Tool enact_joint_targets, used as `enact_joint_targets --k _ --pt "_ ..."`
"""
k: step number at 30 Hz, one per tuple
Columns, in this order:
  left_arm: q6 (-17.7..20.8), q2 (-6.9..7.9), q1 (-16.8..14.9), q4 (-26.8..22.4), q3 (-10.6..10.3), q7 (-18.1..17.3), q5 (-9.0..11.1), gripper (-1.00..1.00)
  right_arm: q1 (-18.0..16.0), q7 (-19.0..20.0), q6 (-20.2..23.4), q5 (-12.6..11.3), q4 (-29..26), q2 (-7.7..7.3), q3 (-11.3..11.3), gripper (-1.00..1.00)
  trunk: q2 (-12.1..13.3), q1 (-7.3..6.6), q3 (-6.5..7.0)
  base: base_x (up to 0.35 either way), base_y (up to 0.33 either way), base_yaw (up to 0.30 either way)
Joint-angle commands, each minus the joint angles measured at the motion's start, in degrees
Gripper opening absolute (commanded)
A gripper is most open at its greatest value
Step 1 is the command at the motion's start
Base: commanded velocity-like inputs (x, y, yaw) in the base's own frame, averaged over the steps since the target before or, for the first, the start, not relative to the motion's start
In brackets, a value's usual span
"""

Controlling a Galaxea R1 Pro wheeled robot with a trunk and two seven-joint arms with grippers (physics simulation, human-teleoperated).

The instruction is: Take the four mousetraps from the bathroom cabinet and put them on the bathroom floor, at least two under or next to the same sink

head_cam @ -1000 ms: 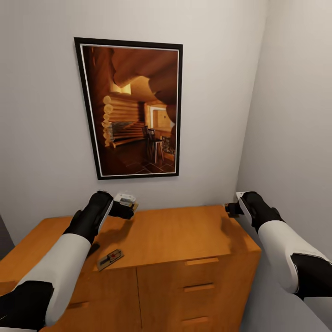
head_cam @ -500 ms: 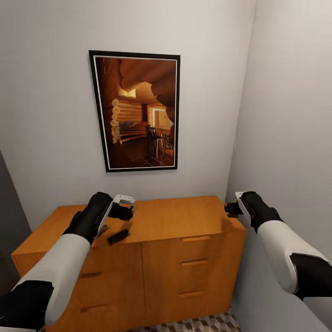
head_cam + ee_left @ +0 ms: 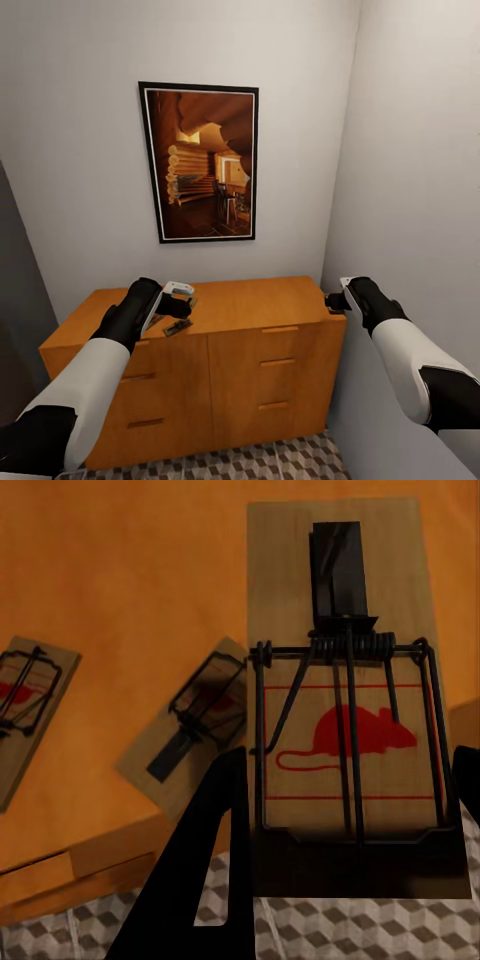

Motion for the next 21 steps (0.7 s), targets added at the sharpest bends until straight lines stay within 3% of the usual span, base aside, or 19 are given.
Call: enact_joint_targets --k 1,21 --pt "0.1 0.04 0.0 -0.1 -0.1 -0.5 -0.7 -1.00 0.0 0.1 0.2 0.1 -0.1 0.04 -0.3 -1.00 0.0 0.00 -0.08 -0.023 0.000 0.000" --pt "0.1 0.06 0.0 -0.1 -0.1 -0.4 -0.7 -1.00 0.0 0.1 0.3 0.0 -0.1 0.03 -0.2 -1.00 0.0 0.00 -0.08 -0.003 0.000 0.000"
